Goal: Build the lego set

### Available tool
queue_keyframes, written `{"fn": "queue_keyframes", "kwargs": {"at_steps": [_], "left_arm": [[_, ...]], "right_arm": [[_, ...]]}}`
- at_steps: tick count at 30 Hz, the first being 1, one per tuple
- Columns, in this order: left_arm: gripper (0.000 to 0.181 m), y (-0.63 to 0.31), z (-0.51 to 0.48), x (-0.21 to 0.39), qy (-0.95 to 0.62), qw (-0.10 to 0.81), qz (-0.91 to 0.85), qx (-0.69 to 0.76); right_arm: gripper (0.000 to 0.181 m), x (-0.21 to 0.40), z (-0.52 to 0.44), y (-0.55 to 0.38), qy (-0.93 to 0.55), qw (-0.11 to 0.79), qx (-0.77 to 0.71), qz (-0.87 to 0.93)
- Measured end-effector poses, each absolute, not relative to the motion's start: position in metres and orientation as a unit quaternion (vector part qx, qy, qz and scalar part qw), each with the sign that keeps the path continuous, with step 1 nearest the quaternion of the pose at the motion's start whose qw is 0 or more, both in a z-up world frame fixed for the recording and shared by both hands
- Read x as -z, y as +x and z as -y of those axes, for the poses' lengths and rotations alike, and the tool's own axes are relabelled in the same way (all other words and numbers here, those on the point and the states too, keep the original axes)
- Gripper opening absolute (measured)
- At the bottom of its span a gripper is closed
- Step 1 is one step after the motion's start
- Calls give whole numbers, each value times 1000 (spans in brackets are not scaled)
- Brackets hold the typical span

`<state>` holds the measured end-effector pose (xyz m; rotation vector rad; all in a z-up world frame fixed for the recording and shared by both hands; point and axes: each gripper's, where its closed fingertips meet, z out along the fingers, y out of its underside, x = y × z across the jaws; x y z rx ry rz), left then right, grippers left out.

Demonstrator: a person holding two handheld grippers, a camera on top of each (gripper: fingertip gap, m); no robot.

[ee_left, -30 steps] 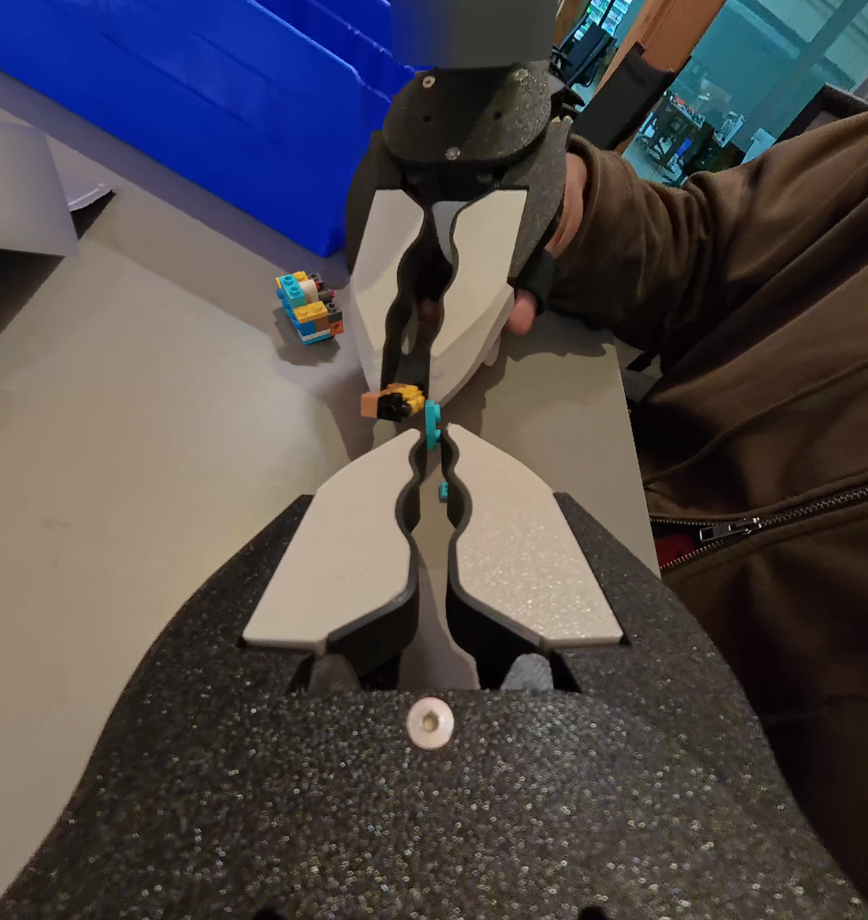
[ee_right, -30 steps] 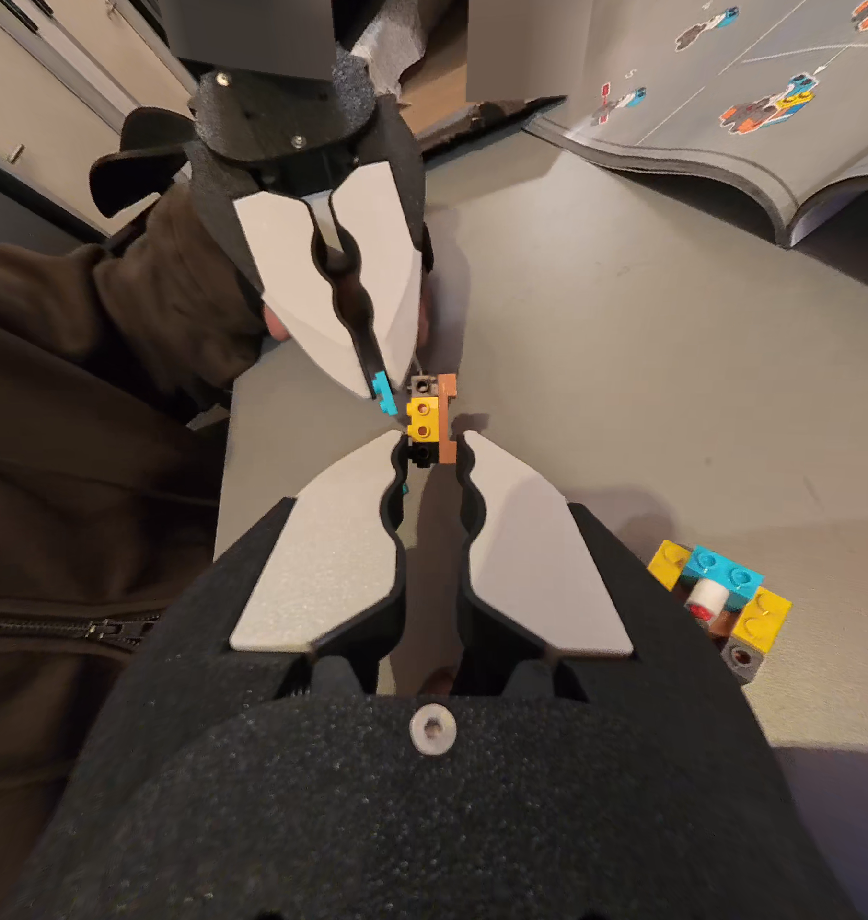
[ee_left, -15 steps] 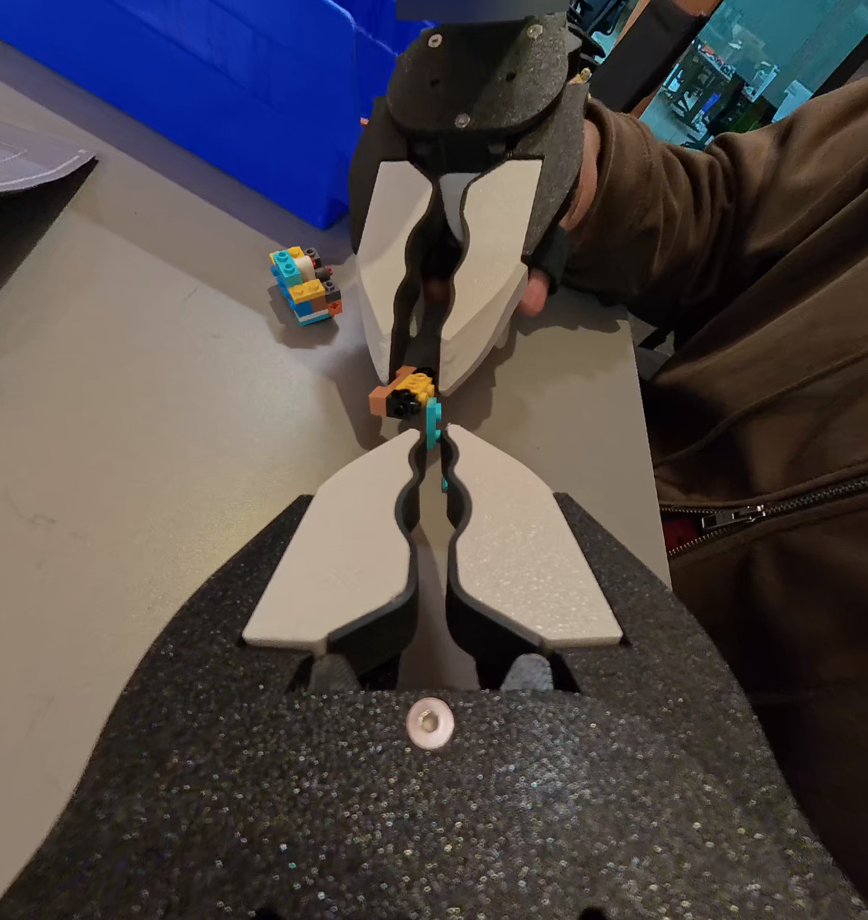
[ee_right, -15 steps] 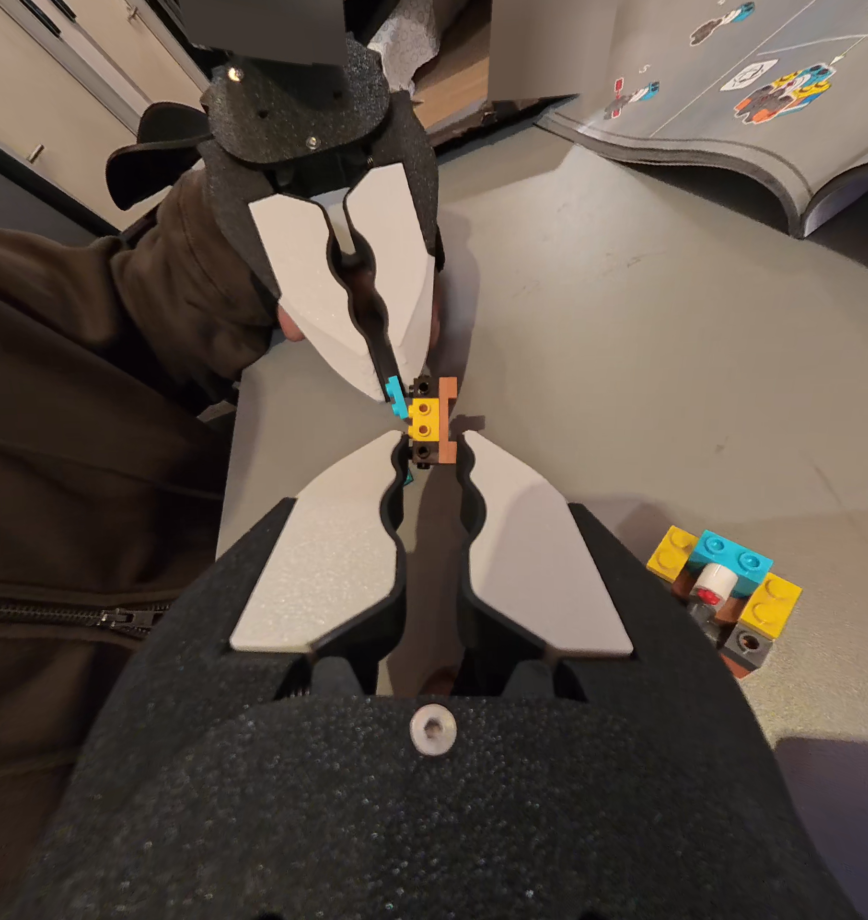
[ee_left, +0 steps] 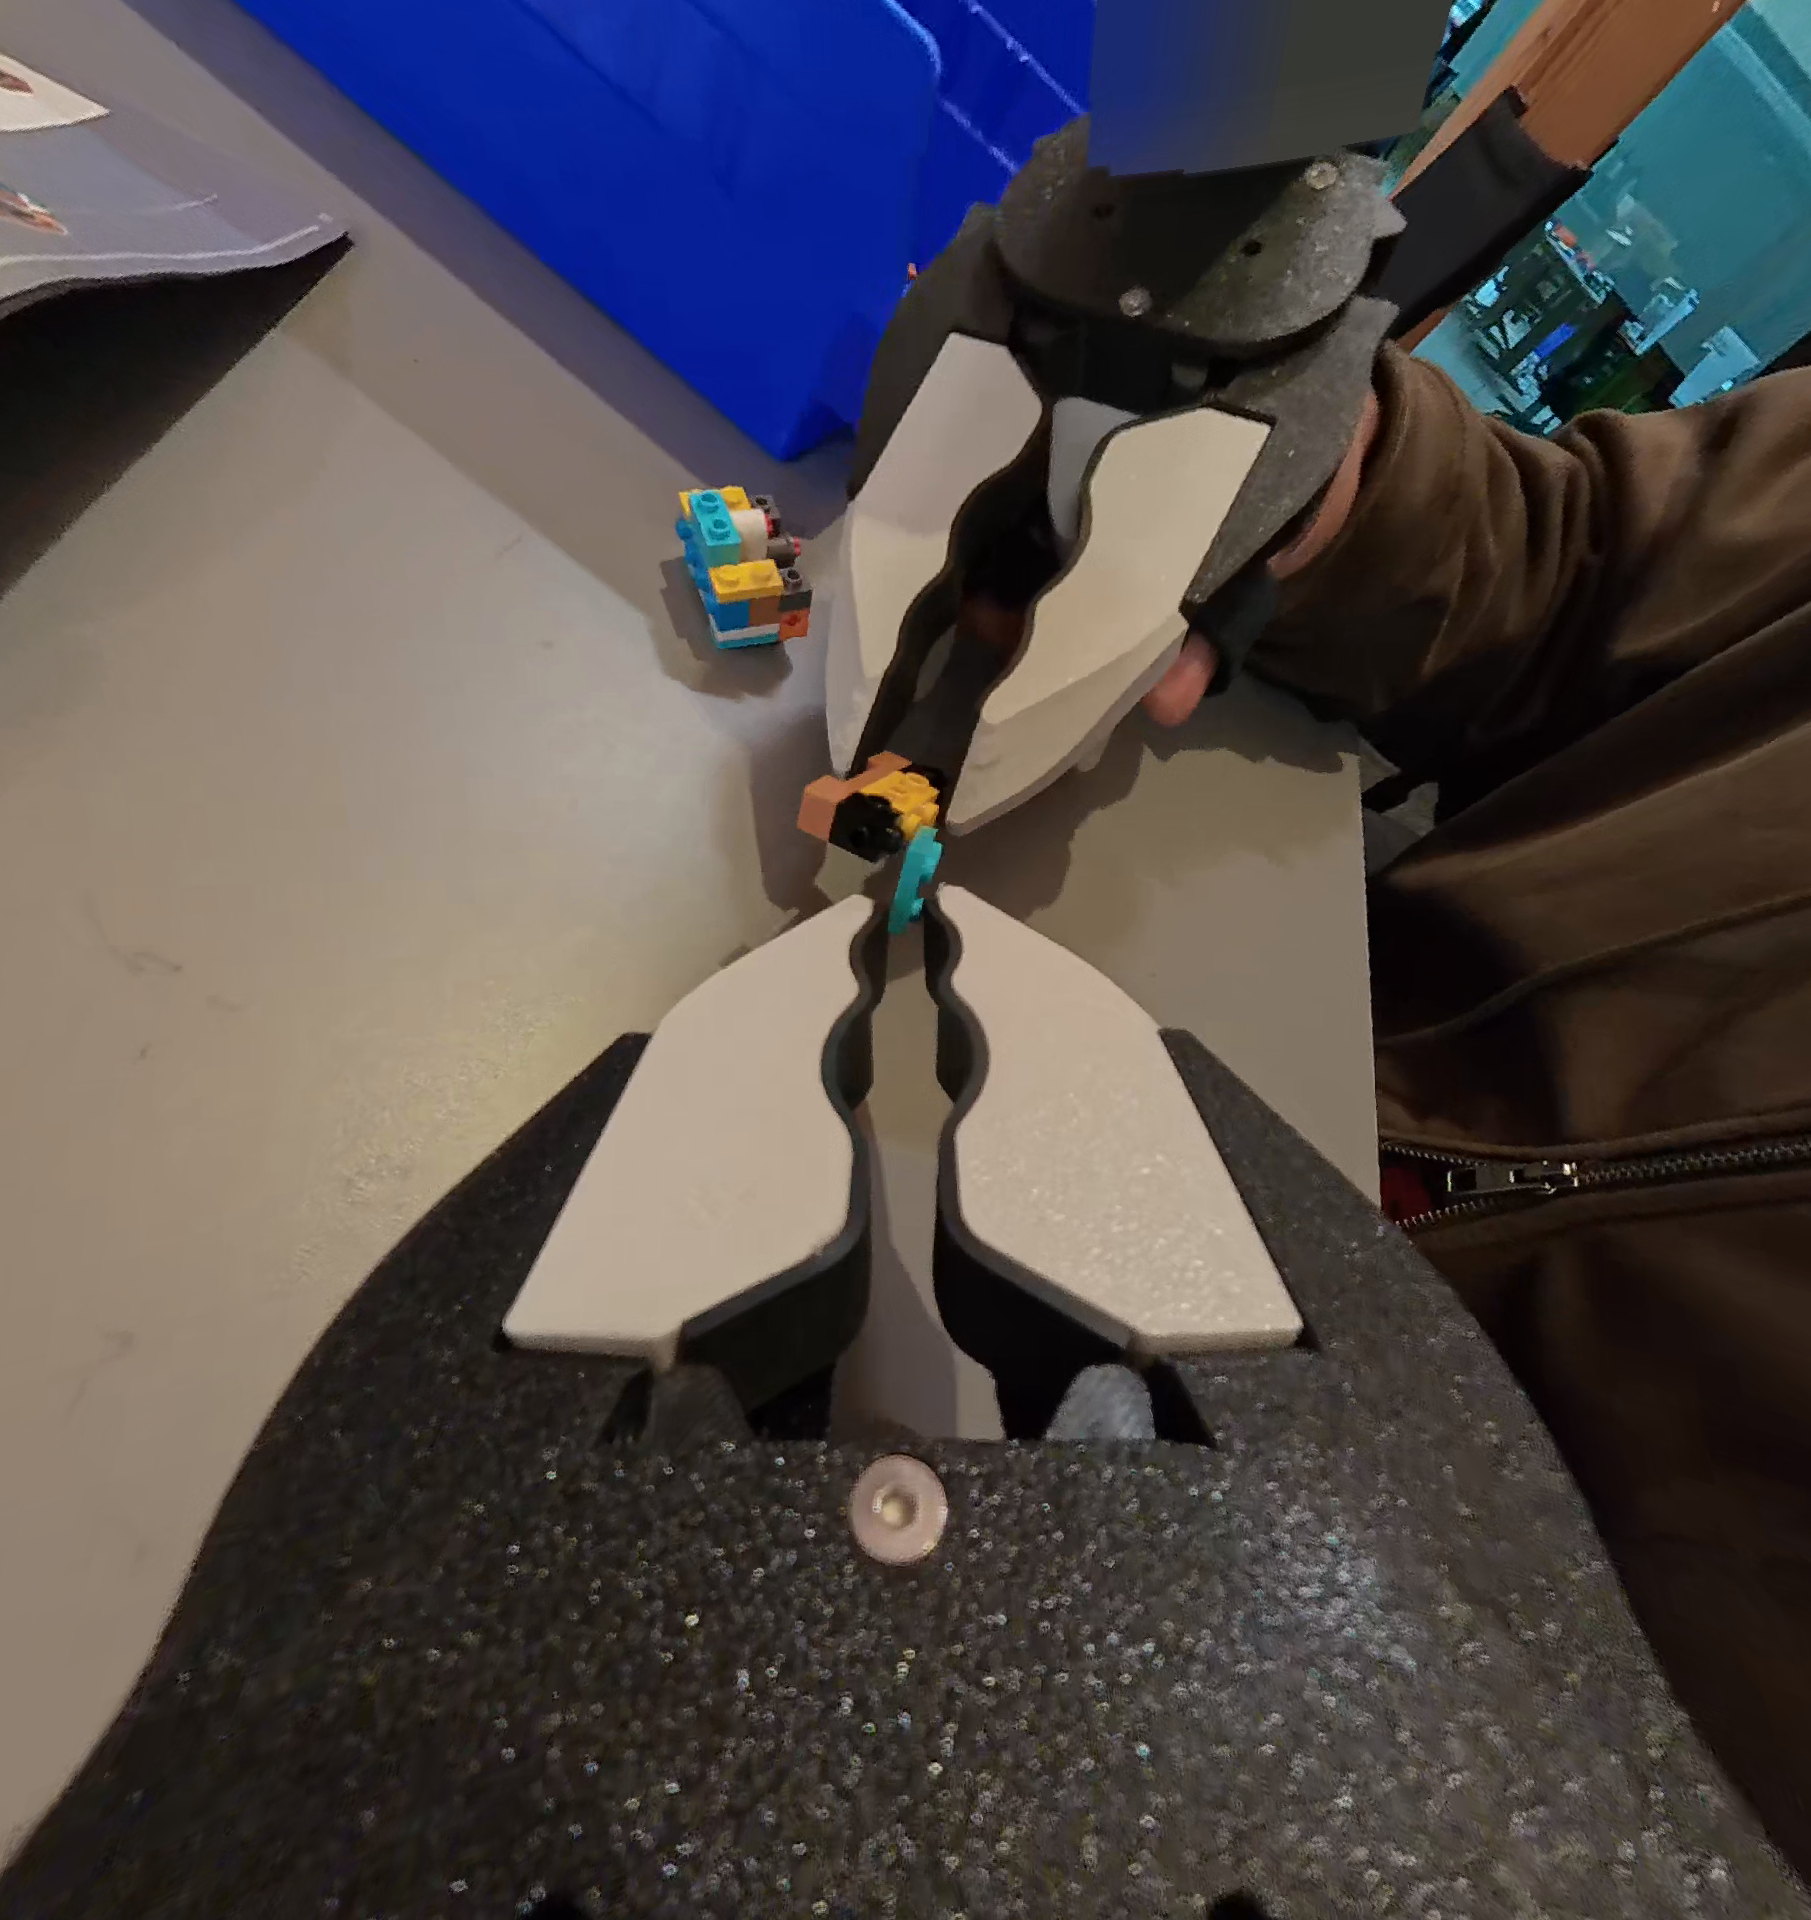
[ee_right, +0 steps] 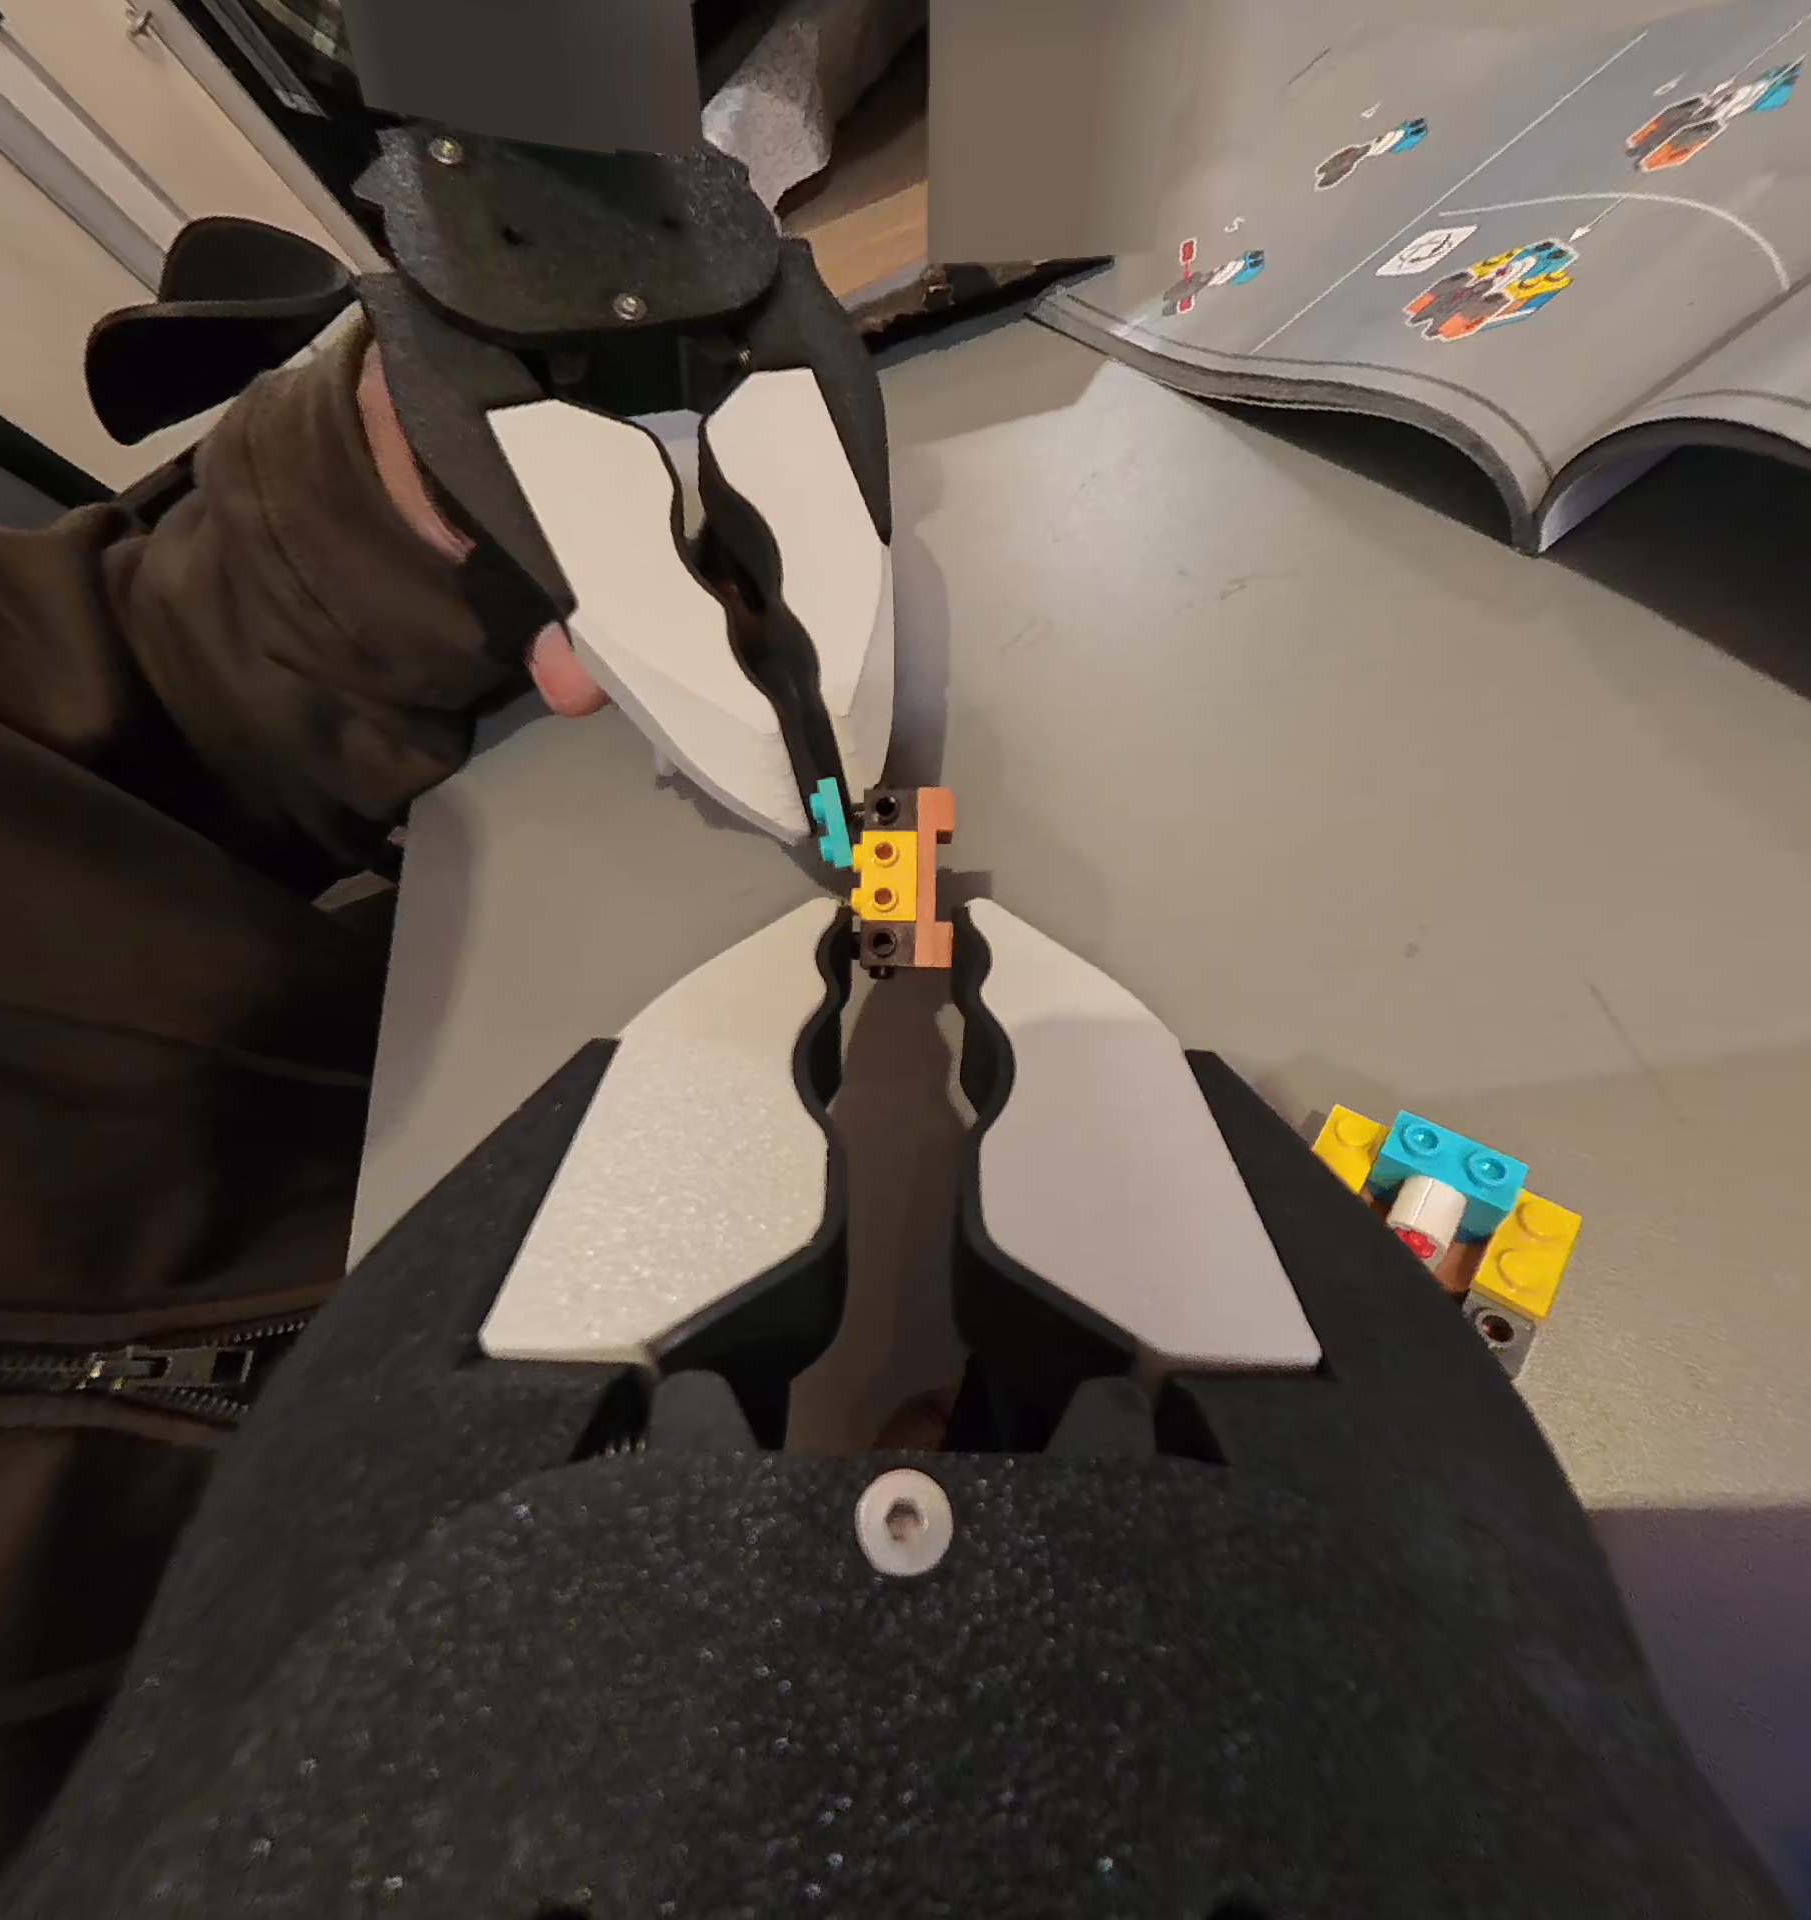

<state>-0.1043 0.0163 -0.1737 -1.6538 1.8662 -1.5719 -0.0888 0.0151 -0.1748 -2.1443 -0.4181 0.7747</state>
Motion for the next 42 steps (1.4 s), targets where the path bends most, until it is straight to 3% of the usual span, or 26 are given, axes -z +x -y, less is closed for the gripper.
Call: {"fn": "queue_keyframes", "kwargs": {"at_steps": [42], "left_arm": [[13, -97, -20, 178, -556, 151, -656, 487]], "right_arm": [[18, 179, -18, -89, -854, 431, -191, 219]]}}
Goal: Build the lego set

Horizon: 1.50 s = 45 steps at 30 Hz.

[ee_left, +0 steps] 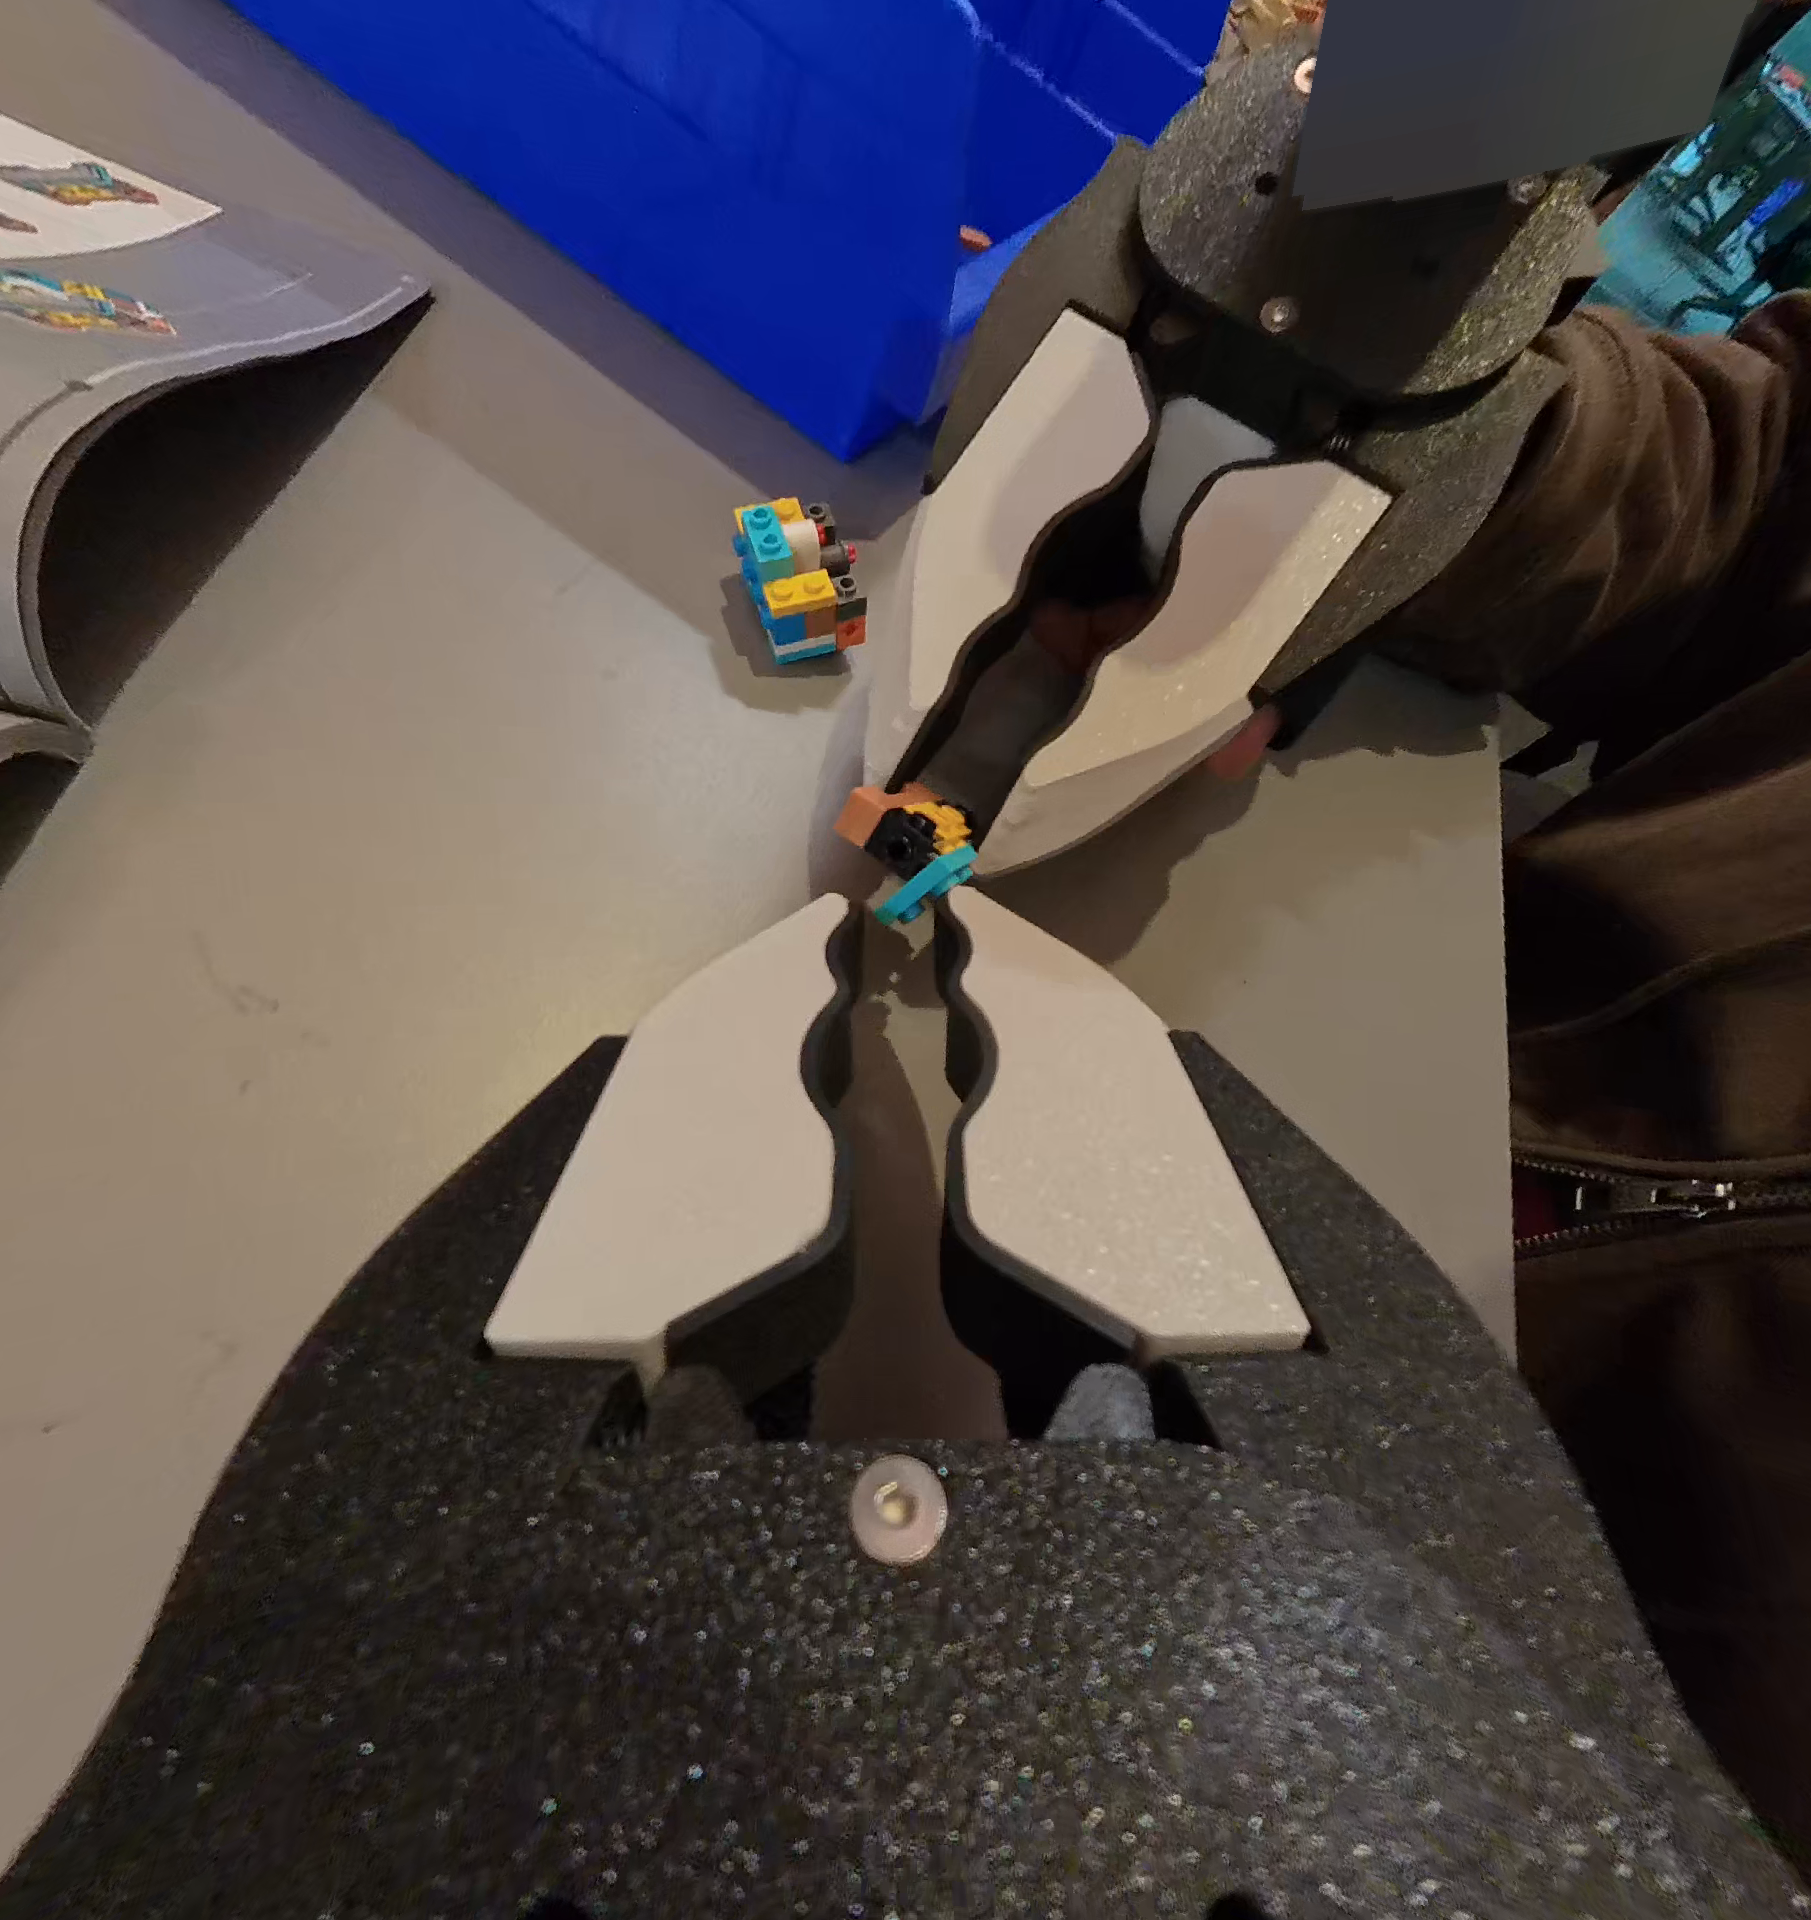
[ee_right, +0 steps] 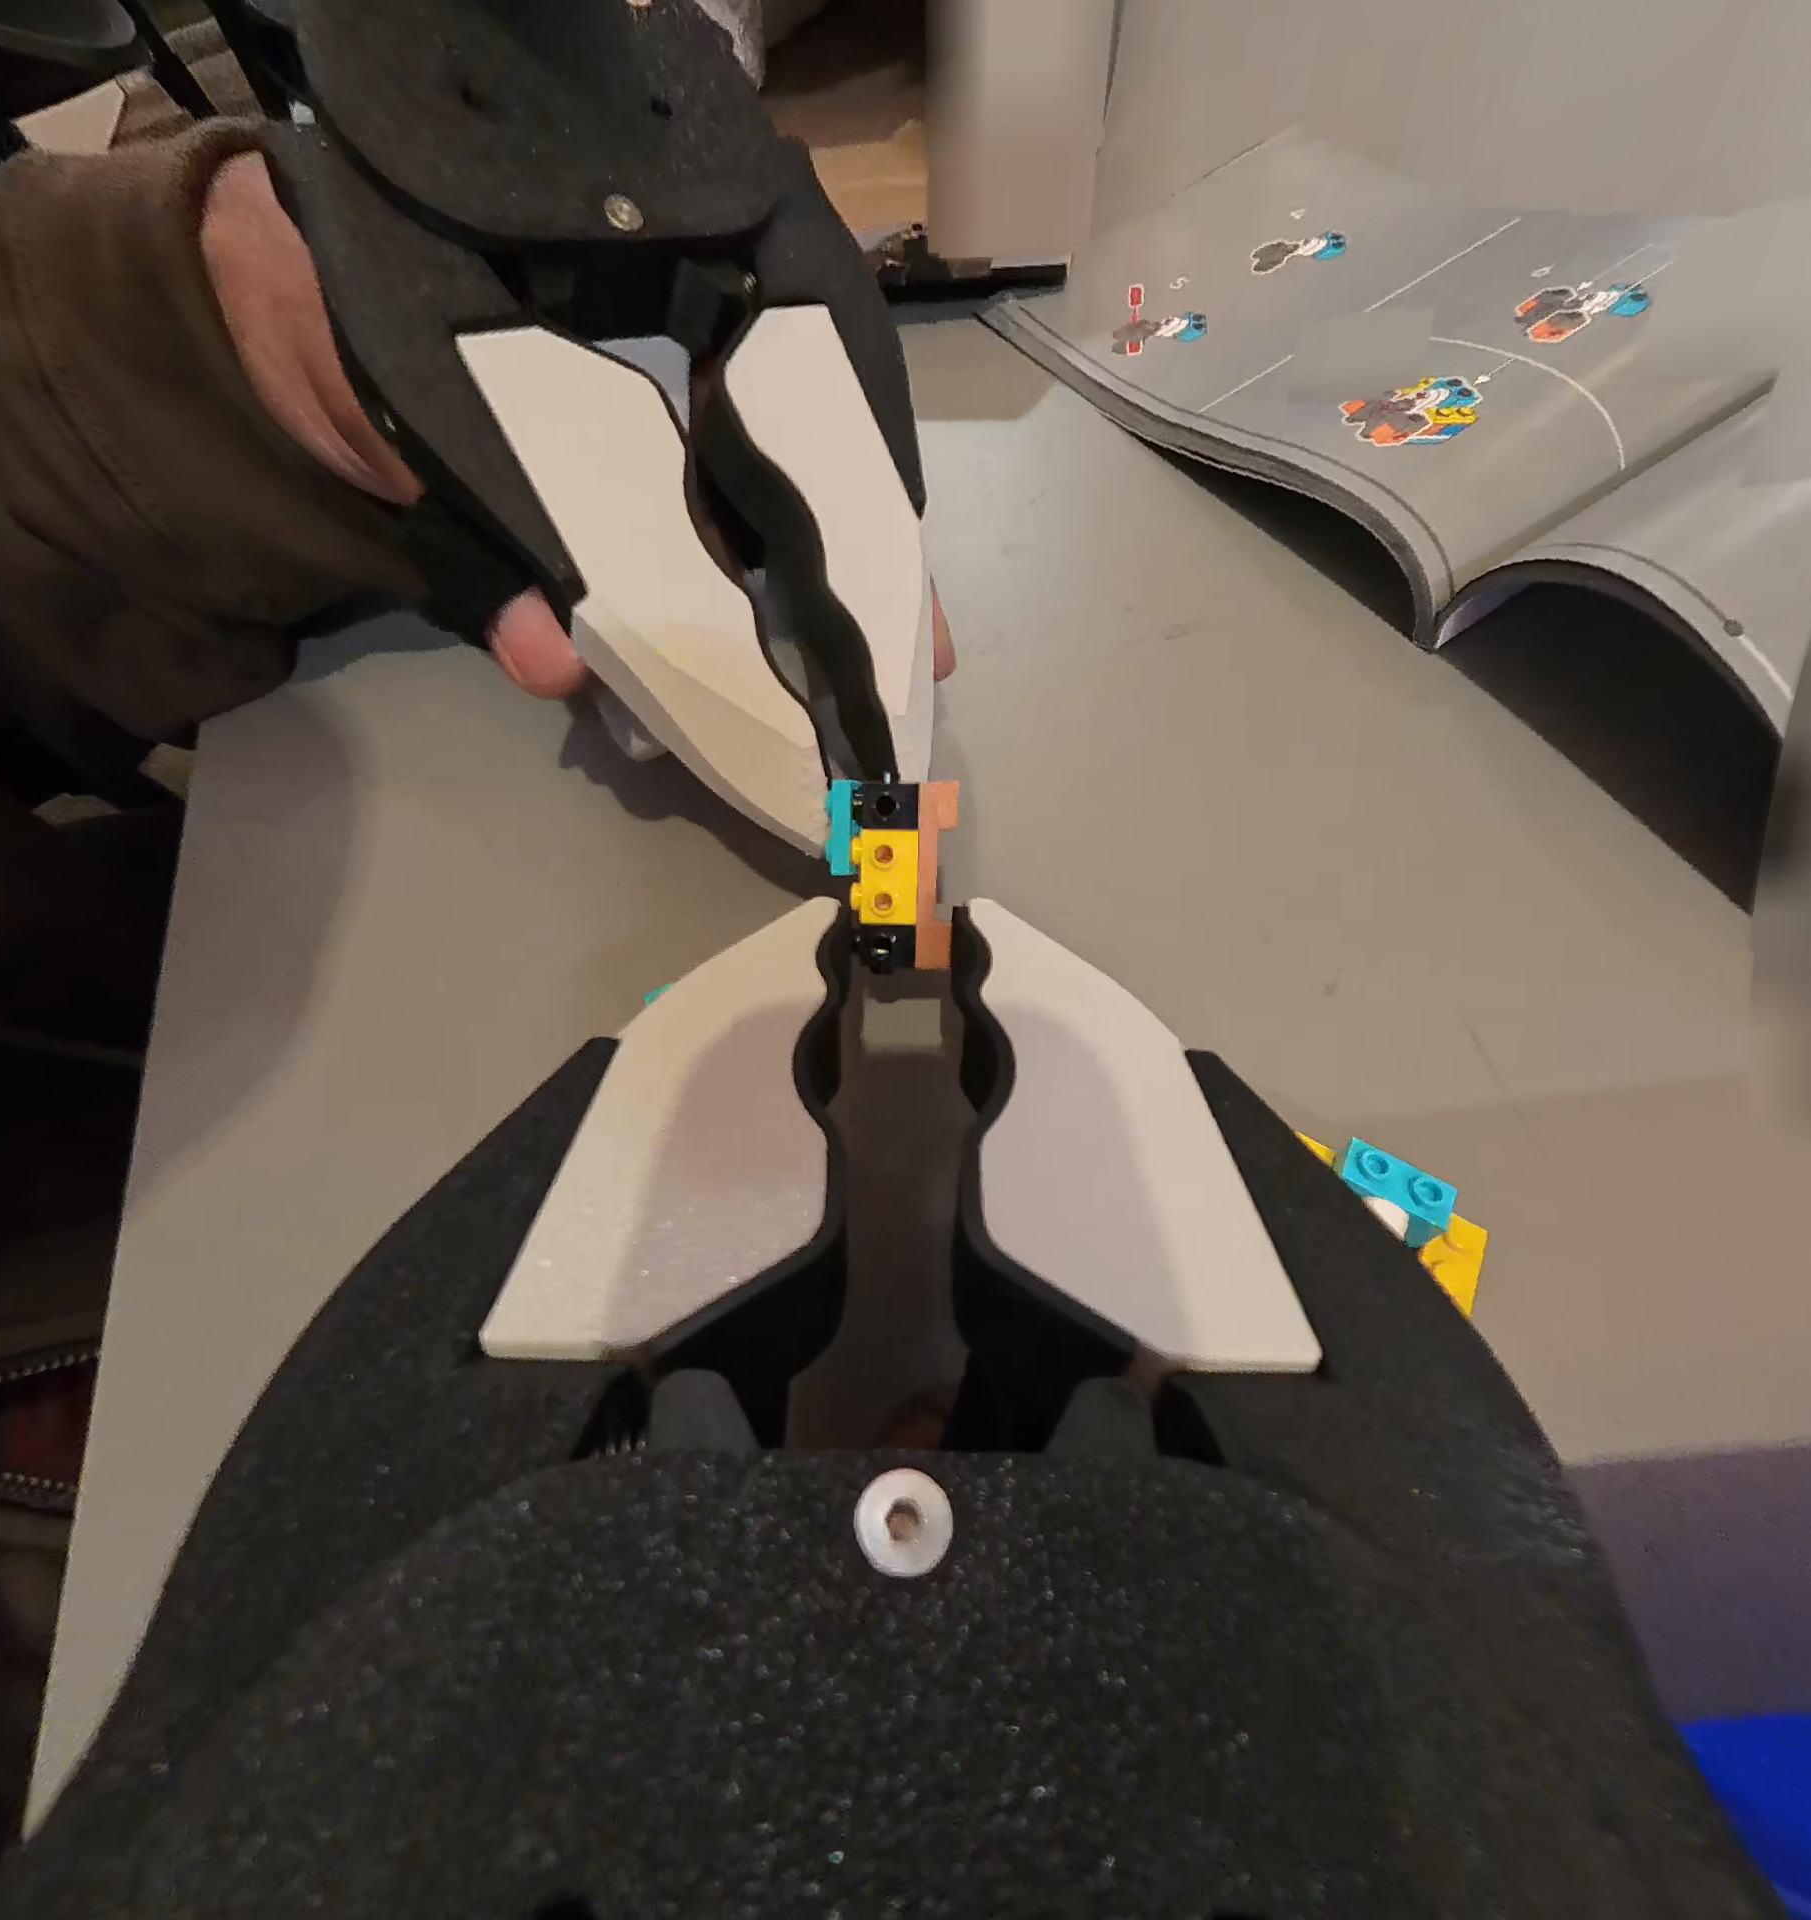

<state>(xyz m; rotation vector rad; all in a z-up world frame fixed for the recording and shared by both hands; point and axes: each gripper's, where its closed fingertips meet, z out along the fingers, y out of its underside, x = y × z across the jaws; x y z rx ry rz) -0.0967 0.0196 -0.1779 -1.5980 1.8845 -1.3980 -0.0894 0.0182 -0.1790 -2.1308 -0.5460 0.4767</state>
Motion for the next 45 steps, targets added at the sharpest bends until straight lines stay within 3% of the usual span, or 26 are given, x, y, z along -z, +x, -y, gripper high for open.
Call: {"fn": "queue_keyframes", "kwargs": {"at_steps": [16, 34, 45], "left_arm": [[9, -98, -16, 185, -536, 173, -693, 450], [8, -101, -13, 194, -526, 171, -721, 418], [9, -103, -17, 201, -527, 178, -735, 388]], "right_arm": [[19, 185, -13, -98, -834, 438, -153, 298], [23, 203, -7, -101, -851, 384, -145, 328], [34, 206, -10, -100, -863, 367, -158, 308]]}}
